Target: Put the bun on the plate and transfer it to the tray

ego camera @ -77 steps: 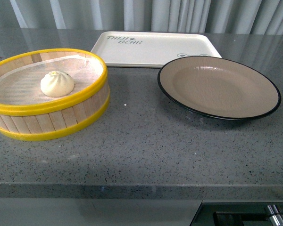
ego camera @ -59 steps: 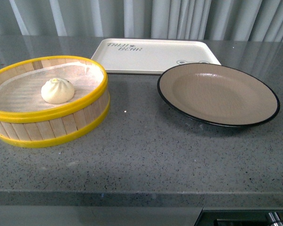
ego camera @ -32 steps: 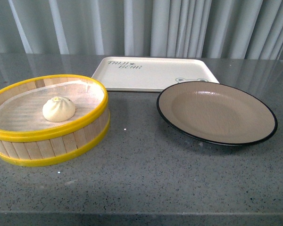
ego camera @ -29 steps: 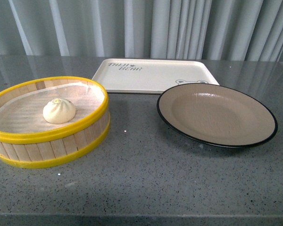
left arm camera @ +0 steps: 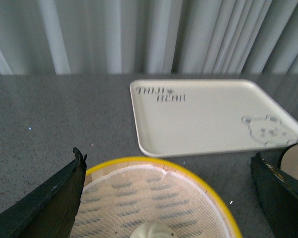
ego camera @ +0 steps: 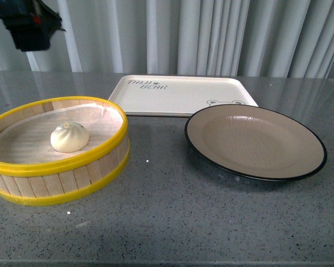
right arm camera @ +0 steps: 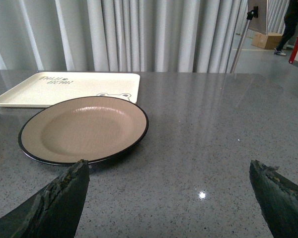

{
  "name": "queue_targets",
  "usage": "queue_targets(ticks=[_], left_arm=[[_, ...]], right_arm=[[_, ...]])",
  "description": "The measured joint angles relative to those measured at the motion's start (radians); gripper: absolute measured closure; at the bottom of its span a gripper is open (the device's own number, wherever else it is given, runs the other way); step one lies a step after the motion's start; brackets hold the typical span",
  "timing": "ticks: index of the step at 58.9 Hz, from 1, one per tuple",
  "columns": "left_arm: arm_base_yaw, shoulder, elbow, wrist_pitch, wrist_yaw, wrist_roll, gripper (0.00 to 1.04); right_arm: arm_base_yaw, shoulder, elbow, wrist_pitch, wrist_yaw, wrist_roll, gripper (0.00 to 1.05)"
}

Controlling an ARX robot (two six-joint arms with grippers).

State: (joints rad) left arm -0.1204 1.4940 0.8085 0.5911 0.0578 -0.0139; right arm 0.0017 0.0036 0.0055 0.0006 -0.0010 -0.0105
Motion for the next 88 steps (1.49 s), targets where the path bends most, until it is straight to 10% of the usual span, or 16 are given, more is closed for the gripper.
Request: queue_targets(ticks=[33, 88], left_arm=[[0.025, 0.111, 0.285, -0.638, 0.002, 0.103, 0.07], [-0.034, 0.293, 0.363, -0.656, -0.062, -0.13, 0.07]], right_arm=[[0.0, 0.0, 0.0, 0.0, 0.0, 0.0, 0.08], [0.0, 0.0, 0.0, 0.0, 0.0, 0.0, 0.08]])
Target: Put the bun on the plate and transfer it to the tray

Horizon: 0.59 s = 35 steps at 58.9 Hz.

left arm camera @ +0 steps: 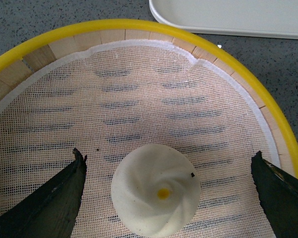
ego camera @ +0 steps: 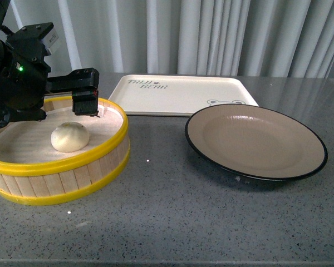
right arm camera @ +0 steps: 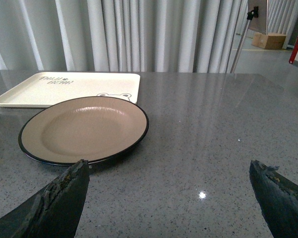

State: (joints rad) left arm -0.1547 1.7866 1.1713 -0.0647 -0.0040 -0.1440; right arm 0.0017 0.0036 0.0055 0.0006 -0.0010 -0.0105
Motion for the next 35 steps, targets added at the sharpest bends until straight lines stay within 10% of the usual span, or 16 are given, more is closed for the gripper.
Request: queue_targets(ticks=[35], left_arm=[[-0.006, 0.018, -0.005, 0.046, -0.075, 0.072, 0.07]], right_arm=[[0.0, 0.0, 0.0, 0.0, 0.0, 0.0, 0.08]])
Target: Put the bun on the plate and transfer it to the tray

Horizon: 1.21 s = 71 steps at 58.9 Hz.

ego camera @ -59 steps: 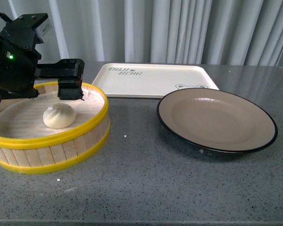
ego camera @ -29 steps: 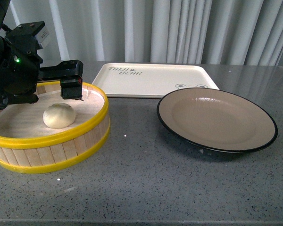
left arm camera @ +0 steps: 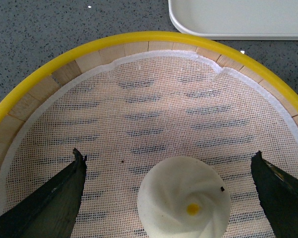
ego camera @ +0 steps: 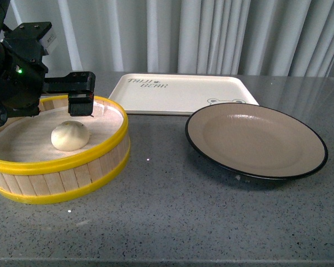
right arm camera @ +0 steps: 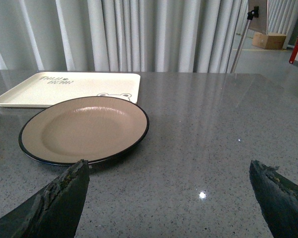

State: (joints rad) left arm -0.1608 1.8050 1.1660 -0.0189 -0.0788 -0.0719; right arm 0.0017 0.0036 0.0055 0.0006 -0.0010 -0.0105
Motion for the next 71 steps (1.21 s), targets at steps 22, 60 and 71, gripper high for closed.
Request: queue_targets(ticks=[22, 60, 71], left_arm=[[-0.01, 0.004, -0.018, -0.006, -0.008, 0.019, 0.07], [-0.012, 0.02, -0.018, -0.018, -0.017, 0.011, 0.46], [-0.016, 0.015, -0.018, 0.001, -0.027, 0.012, 0.77]], right_arm=[[0.0, 0.0, 0.0, 0.0, 0.0, 0.0, 0.08], [0.0, 0.0, 0.0, 0.0, 0.0, 0.0, 0.08], [0.0, 0.0, 0.0, 0.0, 0.0, 0.0, 0.08]])
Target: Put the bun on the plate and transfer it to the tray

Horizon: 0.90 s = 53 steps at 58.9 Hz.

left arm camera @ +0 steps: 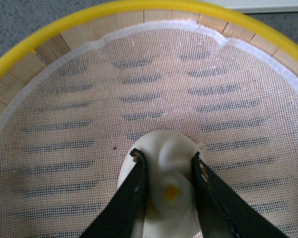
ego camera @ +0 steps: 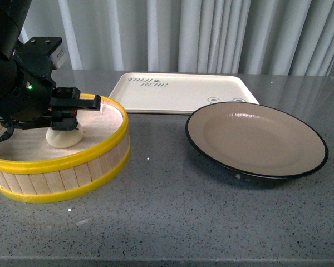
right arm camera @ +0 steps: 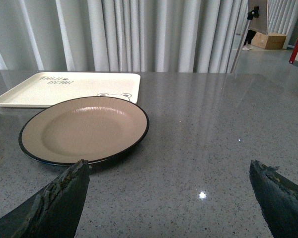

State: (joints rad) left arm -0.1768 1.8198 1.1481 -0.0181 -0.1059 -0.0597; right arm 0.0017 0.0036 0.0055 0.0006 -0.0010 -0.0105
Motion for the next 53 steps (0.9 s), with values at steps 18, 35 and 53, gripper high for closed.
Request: queue_targets(ticks=[18, 35, 53], left_arm=[[-0.102, -0.111, 0.064, 0.018, 0.0, 0.03, 1.01], [-0.408, 0.041, 0.258, -0.011, -0.004, 0.031, 1.01], [-0.433, 0.279, 0.499, -0.128, 0.019, 0.029, 1.01]], right_arm=[[0.0, 0.0, 0.0, 0.0, 0.0, 0.0, 0.08], [0.0, 0.0, 0.0, 0.0, 0.0, 0.0, 0.08], [0.0, 0.0, 0.0, 0.0, 0.0, 0.0, 0.08]])
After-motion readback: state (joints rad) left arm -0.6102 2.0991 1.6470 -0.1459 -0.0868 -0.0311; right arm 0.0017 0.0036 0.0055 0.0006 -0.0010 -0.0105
